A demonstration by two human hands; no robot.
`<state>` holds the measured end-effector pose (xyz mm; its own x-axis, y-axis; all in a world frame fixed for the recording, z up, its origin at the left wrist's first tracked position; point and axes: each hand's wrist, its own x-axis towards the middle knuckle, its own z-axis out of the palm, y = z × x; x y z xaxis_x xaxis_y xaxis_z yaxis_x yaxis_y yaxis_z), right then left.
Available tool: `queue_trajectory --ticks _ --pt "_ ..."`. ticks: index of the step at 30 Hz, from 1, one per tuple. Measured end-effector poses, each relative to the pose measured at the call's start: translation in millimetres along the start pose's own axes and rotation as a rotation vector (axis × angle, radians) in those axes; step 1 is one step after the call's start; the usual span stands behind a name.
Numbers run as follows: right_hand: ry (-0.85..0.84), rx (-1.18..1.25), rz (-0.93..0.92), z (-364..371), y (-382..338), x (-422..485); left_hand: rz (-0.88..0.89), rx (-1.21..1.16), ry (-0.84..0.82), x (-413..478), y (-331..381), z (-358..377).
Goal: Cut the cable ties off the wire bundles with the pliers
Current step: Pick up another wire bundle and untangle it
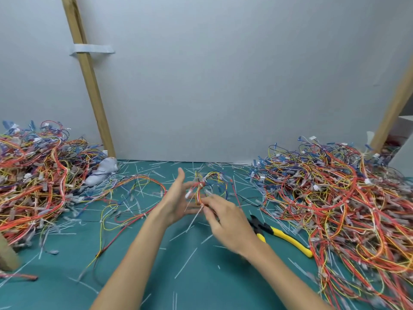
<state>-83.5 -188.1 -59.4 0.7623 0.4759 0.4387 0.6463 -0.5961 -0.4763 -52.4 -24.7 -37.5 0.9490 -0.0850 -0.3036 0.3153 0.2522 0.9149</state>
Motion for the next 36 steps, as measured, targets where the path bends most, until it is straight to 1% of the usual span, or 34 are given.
queue_trajectory --ticks 3,7,10,12,15,20,24,28,36 --pt "-0.072 -0.044 -0.006 2 8 -3 0.037 -0.022 -0.084 4 -4 0" --pt "-0.091 -0.162 -0.058 7 17 -6 0.126 -0.047 -0.023 7 -6 -4" --pt "-0.097 -0.228 -0.058 10 20 -6 0.162 -0.154 -0.067 8 -1 -11" --pt "-0.117 -0.221 -0.032 12 22 -6 0.181 -0.245 -0.115 8 3 -13" --pt "-0.130 -0.155 0.028 18 24 -6 0.219 -0.326 -0.161 6 8 -13" --pt "-0.092 0.188 0.201 22 29 -5 0.235 -0.358 -0.198 4 14 -9" --pt "-0.090 0.353 0.233 19 31 -4 0.241 -0.344 -0.214 0 18 -7" --pt "-0.099 0.409 0.239 18 32 -3 0.247 -0.318 -0.209 -2 19 -5" --pt "-0.103 0.424 0.250 19 33 -2 0.242 -0.287 -0.222 -3 18 -4"
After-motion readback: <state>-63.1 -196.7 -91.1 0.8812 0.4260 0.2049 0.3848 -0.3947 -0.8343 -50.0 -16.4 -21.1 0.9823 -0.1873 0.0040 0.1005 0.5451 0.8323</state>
